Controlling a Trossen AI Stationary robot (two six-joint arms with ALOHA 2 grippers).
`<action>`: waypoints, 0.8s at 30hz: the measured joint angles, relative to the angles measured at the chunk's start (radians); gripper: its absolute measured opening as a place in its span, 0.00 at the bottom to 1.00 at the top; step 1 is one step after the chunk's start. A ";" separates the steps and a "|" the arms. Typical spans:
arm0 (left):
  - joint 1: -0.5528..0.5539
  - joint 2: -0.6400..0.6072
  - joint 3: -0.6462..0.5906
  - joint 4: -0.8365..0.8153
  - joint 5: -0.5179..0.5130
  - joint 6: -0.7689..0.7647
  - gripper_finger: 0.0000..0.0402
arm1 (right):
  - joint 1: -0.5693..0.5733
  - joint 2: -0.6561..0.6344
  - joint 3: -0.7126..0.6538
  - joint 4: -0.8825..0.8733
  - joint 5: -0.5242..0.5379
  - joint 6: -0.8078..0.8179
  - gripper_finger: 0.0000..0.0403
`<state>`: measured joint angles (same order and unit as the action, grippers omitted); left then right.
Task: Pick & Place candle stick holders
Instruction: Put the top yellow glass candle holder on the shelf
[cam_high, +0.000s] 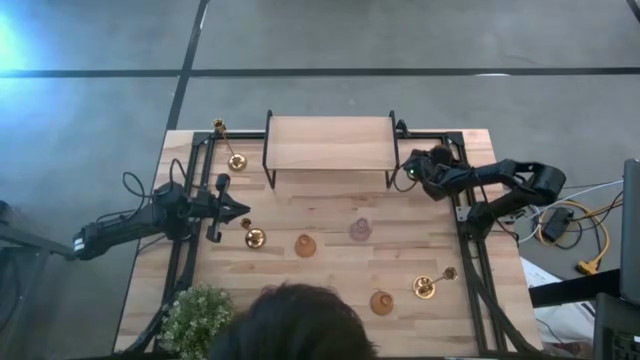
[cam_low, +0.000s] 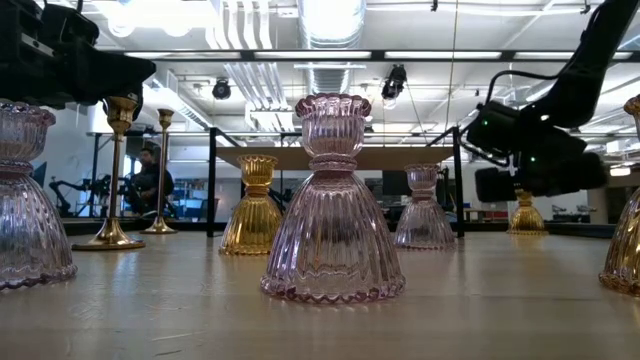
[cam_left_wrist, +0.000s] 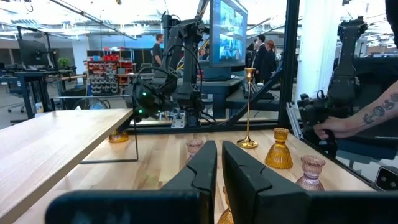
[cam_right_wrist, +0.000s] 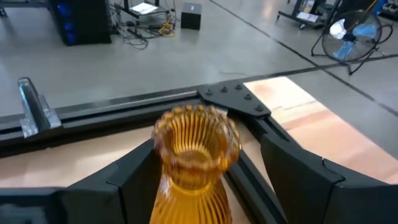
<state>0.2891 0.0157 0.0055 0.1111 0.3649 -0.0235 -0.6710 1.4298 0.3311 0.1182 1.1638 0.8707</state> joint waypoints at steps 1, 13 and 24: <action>0.000 0.000 0.000 0.000 0.000 0.000 0.07 | -0.010 0.000 0.000 0.017 -0.010 -0.023 0.63; 0.000 0.000 0.000 0.000 0.000 0.000 0.07 | -0.070 0.001 0.000 0.045 -0.076 -0.070 0.49; 0.000 0.000 0.000 0.000 0.000 0.000 0.07 | -0.069 -0.001 0.000 0.051 -0.085 -0.068 0.31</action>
<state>0.2891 0.0156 0.0055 0.1112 0.3647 -0.0235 -0.7395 1.4288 0.3313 0.1688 1.0792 0.8030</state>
